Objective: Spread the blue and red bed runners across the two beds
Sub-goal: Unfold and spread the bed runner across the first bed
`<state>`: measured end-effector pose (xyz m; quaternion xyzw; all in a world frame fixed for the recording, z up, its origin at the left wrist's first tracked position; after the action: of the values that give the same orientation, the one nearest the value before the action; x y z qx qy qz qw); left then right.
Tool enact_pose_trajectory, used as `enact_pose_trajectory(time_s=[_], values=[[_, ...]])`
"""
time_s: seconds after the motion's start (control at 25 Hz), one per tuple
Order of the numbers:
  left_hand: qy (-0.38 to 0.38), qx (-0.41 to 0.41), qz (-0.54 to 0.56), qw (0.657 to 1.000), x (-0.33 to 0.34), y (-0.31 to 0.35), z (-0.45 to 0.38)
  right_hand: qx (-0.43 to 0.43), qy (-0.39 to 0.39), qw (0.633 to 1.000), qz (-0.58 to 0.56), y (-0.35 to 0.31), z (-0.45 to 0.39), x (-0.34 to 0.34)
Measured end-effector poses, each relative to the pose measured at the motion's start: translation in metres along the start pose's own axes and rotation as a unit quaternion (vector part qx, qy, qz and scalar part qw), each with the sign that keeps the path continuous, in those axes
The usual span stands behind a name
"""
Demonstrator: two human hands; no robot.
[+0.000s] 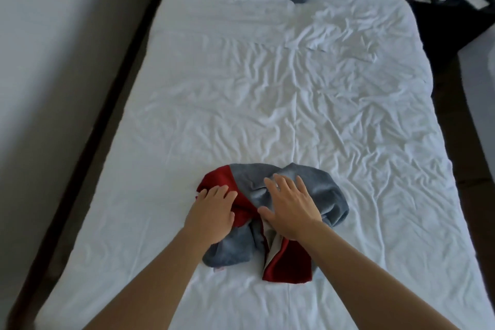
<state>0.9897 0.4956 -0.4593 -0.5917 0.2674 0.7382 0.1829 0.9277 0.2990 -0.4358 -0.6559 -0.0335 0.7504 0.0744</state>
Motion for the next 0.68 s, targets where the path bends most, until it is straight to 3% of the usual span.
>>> enact_pose_trajectory(time_s=[0.36, 0.68], values=[[0.030, -0.179, -0.006, 0.983, -0.039, -0.069, 0.069, -0.145, -0.023, 0.989, 0.022, -0.068, -0.053, -0.007], [0.024, -0.225, 0.052, 0.973, 0.022, -0.107, 0.042, -0.182, -0.021, 0.983, 0.031, -0.095, -0.111, 0.041]])
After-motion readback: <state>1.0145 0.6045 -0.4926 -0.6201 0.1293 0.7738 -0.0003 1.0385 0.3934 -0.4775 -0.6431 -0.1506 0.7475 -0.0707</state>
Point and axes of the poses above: each hand's wrist, its own z-axis away from the middle knuckle, its own x-axis out of the palm, y = z × x, the point moved 1 cm from there along -z, towards the middle knuckle, and after that the axes turned 15 degrees about y, right-handed, at the moved point
